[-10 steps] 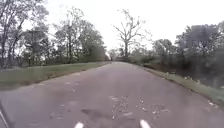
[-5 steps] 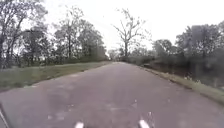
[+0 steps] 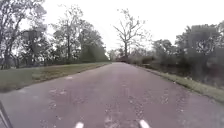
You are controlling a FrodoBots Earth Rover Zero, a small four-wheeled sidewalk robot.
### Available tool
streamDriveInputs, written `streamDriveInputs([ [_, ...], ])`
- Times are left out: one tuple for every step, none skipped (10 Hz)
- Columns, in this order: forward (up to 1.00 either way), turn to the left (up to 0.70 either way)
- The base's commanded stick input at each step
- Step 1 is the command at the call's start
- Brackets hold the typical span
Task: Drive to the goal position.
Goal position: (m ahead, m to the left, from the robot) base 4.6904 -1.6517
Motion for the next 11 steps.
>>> streamDriveInputs([
  [0.7,0.0],
  [0.7,0.0],
  [0.7,0.0],
  [0.7,0.0],
  [0.7,0.0],
  [0.7,0.0],
  [0.7,0.0],
  [0.7,0.0],
  [0.7,0.0],
  [0.7,0.0],
  [0.7,0.0],
])
